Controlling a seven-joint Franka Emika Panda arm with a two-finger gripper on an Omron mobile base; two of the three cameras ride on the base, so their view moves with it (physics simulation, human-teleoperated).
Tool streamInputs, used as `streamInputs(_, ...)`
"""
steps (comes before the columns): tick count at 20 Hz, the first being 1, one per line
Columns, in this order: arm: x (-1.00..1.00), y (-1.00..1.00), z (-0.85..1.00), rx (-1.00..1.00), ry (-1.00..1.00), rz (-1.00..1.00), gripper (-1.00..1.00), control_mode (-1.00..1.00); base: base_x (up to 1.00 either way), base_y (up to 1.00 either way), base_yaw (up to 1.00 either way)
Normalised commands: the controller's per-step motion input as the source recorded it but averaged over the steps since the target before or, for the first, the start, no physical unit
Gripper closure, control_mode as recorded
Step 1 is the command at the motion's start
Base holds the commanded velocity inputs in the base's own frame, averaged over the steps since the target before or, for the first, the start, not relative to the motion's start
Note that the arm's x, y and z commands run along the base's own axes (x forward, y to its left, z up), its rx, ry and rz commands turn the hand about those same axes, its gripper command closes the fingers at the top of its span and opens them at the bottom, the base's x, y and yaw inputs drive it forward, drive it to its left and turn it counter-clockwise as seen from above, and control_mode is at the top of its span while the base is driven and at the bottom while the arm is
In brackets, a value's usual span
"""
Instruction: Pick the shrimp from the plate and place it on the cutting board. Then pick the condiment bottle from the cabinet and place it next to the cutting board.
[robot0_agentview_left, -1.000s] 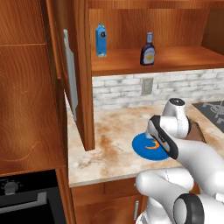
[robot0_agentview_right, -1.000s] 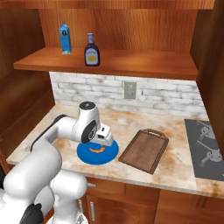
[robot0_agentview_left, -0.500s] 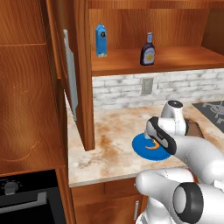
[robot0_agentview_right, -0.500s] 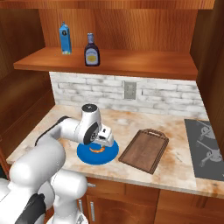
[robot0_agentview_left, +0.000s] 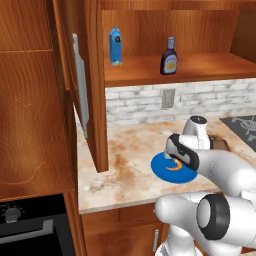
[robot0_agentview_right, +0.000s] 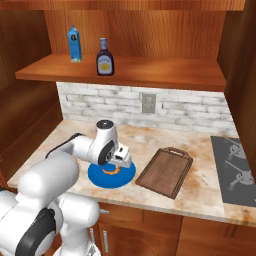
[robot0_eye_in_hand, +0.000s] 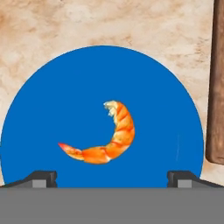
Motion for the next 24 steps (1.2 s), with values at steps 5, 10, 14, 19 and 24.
streamInputs(5, 0.09, -0.03, -0.14, 0.00, 0.00, 0.00, -1.00, -1.00, 0.00, 0.00, 0.00)
streamInputs(10, 0.13, -0.02, -0.16, 0.00, 0.00, 0.00, -1.00, -1.00, 0.00, 0.00, 0.00)
streamInputs(14, 0.14, -0.04, -0.15, 0.00, 0.00, 0.00, -1.00, -1.00, 0.00, 0.00, 0.00)
streamInputs(19, 0.15, -0.09, -0.10, 0.00, 0.00, 0.00, -1.00, -1.00, 0.00, 0.00, 0.00)
streamInputs(24, 0.14, -0.10, -0.10, 0.00, 0.00, 0.00, -1.00, -1.00, 0.00, 0.00, 0.00)
